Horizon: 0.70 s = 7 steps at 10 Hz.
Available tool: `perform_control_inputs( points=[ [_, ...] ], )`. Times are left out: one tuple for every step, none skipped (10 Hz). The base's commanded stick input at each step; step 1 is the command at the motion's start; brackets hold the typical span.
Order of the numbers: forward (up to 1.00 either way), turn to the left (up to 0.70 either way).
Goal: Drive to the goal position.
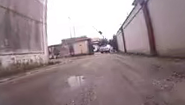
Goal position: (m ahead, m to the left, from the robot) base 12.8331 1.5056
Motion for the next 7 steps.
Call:
perform_control_inputs(
  points=[
    [0.7, 0.0],
    [0.7, 0.0],
    [0.7, -0.22],
    [0.7, -0.25],
    [0.7, -0.02],
    [0.7, 0.0],
    [0.7, 0.0]
  ],
)
